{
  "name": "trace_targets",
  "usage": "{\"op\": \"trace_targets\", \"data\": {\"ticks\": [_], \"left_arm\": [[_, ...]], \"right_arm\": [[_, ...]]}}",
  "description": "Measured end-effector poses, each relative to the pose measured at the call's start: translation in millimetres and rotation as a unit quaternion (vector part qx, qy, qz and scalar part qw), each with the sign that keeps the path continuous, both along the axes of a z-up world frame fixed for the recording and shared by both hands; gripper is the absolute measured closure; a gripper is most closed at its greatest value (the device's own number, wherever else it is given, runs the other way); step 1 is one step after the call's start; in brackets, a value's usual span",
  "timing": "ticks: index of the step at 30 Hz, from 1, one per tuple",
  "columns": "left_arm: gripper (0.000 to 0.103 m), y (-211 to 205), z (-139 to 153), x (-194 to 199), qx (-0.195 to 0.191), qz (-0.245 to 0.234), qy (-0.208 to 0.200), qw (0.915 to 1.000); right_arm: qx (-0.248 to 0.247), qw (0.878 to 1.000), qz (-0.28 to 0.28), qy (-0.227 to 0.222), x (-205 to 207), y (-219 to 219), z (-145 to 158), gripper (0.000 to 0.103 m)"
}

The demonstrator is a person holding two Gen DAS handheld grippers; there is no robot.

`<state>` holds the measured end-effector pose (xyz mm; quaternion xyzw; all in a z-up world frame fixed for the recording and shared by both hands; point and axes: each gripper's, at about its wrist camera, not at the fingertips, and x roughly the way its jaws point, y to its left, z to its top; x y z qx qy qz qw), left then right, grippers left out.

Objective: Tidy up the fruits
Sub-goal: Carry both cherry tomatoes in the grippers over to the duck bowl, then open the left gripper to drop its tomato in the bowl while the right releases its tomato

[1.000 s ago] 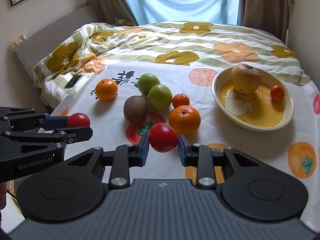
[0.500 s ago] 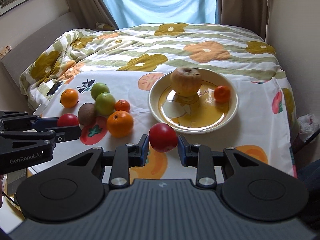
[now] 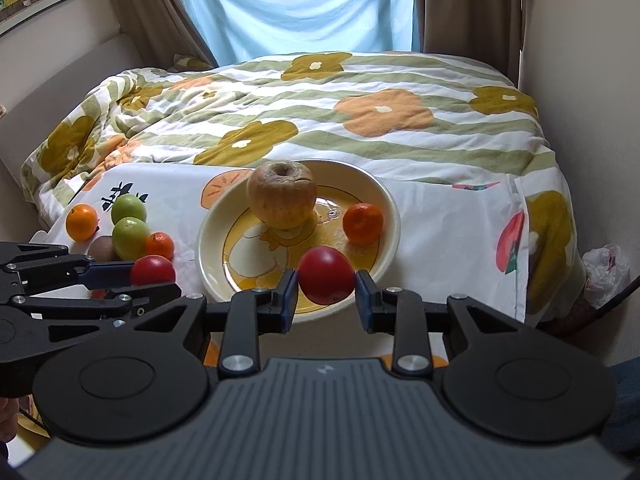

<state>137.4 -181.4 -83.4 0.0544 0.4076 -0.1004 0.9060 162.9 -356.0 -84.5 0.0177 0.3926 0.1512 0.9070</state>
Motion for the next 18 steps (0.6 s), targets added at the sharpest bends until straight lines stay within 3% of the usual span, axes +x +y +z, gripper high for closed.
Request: {"op": "trace_targets", "data": {"ticks": [11, 18], "left_arm": [[0.068, -43.4, -43.6, 55.2, 0.033, -0.029, 0.032, 0.9985], [0.066, -55.1, -54.1, 69.2, 0.026, -0.033, 0.048, 0.9980]], "right_arm": [[0.003, 1.000, 0.007, 0.024, 48.0, -20.8, -30.2, 0.058], [0.005, 0.999, 0.015, 0.028, 61.9, -27.6, -37.8, 0.058]]}}
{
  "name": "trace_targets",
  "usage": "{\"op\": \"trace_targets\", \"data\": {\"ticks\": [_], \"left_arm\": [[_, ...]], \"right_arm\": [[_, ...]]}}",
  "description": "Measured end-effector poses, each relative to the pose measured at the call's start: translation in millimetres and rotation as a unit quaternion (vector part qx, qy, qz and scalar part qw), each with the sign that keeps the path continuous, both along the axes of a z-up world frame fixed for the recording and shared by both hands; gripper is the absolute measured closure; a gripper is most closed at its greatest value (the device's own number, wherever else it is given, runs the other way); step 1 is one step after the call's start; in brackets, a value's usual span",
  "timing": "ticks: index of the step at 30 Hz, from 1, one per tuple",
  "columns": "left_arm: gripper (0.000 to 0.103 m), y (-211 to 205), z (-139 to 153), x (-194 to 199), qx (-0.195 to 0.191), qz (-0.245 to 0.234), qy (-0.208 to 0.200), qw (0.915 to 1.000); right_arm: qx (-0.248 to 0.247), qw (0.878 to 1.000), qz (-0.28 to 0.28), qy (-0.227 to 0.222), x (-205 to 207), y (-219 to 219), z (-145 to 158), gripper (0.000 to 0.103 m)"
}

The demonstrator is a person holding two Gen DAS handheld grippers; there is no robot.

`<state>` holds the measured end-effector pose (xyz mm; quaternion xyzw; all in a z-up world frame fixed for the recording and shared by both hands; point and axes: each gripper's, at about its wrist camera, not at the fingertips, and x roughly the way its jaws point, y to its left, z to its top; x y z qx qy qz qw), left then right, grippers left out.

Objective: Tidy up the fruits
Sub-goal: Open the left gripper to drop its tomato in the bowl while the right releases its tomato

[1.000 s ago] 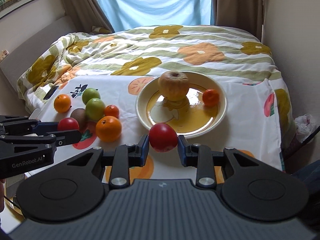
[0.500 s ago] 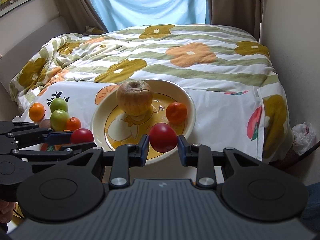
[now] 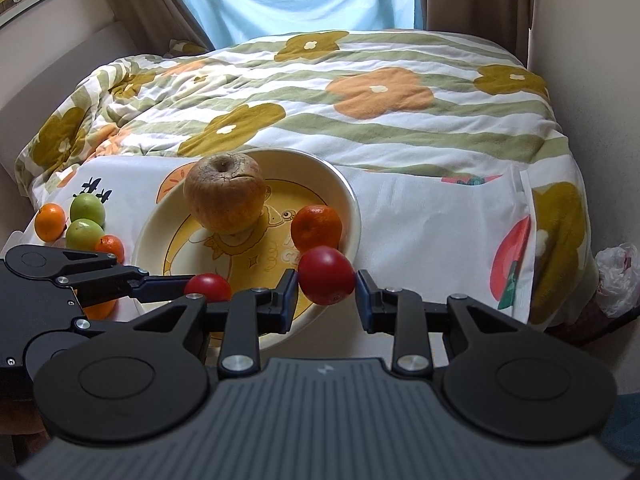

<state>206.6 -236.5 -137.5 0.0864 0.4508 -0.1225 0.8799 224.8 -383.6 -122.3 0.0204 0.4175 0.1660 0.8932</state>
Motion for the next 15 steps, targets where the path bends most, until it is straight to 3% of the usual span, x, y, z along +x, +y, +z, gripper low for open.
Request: {"op": "trace_targets", "data": {"ticks": [2, 3, 4, 15], "left_arm": [[0.045, -1.1, 1.0, 0.5, 0.003, 0.002, -0.002, 1.0000], [0.023, -0.5, 2.6, -0.5, 0.003, 0.006, -0.006, 1.0000], [0.011, 0.8, 5.9, -3.4, 0.003, 0.011, -0.016, 0.9998], [0.010, 23.8, 17.3, -22.9, 0.009, 0.029, -0.021, 0.9993]], "right_arm": [[0.000, 1.000, 0.001, 0.000, 2.2, -1.5, -0.1, 0.058], [0.001, 1.000, 0.003, 0.000, 3.2, -2.2, -0.2, 0.058], [0.001, 1.000, 0.005, 0.000, 3.7, -2.2, 0.1, 0.058], [0.012, 0.999, 0.041, 0.010, 11.8, 11.1, -3.8, 0.058]]}}
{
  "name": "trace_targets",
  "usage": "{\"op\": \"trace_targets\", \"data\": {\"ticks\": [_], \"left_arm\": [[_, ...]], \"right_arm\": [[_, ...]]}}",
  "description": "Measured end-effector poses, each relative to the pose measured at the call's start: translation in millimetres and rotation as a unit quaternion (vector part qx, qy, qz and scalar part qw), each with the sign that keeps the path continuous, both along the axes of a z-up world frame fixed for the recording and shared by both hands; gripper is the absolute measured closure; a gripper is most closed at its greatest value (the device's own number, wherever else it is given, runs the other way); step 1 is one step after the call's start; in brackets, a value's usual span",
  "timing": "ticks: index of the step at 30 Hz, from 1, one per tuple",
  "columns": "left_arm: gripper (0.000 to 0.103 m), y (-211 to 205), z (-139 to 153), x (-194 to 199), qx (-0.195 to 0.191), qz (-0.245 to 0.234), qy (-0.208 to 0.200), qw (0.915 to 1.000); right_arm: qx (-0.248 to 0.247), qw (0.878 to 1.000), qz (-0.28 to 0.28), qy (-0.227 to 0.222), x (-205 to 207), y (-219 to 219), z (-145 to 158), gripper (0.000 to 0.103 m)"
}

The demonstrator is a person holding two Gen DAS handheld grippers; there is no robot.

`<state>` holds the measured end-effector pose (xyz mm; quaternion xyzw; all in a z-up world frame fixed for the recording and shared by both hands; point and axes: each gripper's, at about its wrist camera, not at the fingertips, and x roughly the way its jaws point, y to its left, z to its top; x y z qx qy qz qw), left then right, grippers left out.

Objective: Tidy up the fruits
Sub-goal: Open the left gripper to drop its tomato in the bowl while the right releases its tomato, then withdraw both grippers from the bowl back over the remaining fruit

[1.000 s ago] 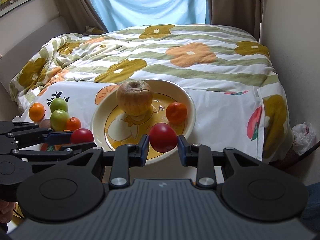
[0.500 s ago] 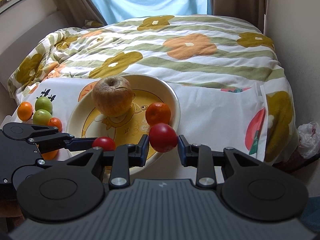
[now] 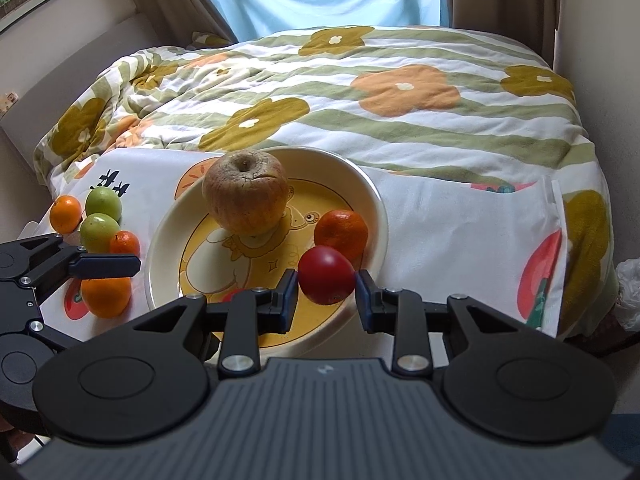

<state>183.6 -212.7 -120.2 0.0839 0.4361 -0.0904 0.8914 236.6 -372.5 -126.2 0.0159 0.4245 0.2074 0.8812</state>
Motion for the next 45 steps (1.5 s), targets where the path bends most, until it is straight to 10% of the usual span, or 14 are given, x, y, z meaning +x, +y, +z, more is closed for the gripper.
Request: {"op": "trace_targets", "data": {"ticks": [12, 17, 45], "left_arm": [[0.010, 17.3, 0.5, -8.1, -0.005, 0.018, 0.008, 0.9998], [0.010, 19.0, 3.3, -15.0, -0.006, 0.022, 0.005, 0.9997], [0.004, 25.7, 50.2, -76.8, -0.015, 0.057, -0.048, 0.9971]], "right_arm": [[-0.003, 1.000, 0.021, 0.007, 1.6, 22.5, -11.2, 0.055], [0.001, 1.000, 0.009, -0.022, -8.5, 21.2, -1.7, 0.000], [0.003, 0.998, -0.060, -0.035, -72.9, 5.2, 49.2, 0.000]]}}
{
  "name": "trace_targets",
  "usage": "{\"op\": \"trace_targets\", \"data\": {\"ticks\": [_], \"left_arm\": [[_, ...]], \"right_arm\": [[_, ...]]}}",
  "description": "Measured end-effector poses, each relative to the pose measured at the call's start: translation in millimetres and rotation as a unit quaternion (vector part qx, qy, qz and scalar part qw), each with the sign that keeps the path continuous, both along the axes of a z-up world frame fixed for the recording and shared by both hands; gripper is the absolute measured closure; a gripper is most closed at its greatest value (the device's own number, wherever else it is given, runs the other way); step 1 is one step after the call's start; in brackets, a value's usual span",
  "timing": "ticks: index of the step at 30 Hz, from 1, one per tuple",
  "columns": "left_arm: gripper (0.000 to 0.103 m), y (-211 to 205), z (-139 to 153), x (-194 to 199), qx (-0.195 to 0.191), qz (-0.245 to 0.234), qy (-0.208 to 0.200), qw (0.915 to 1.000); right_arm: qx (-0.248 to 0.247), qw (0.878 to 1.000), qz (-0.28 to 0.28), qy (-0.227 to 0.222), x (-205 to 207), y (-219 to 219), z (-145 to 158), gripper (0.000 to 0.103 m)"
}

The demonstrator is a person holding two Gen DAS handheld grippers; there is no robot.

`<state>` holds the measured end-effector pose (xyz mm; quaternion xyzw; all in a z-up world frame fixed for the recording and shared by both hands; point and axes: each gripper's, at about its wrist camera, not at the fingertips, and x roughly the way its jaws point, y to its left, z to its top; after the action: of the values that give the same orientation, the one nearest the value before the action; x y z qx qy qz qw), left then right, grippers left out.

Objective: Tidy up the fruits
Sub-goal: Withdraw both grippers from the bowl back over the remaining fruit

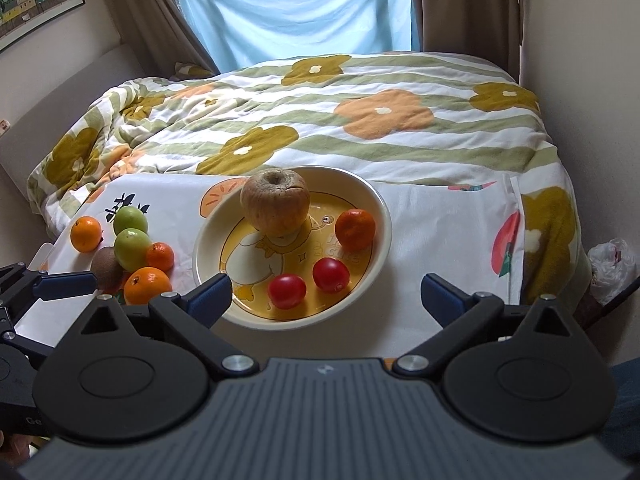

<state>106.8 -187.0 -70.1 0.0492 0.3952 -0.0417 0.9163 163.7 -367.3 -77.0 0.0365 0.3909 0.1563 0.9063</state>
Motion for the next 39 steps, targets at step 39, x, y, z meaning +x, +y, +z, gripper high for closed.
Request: {"op": "trace_targets", "data": {"ticks": [39], "left_arm": [[0.004, 207.2, 2.0, -31.4, 0.022, -0.057, -0.016, 0.9980]], "right_arm": [[0.025, 0.996, -0.089, 0.000, -65.1, 169.3, 0.5, 0.000]]}}
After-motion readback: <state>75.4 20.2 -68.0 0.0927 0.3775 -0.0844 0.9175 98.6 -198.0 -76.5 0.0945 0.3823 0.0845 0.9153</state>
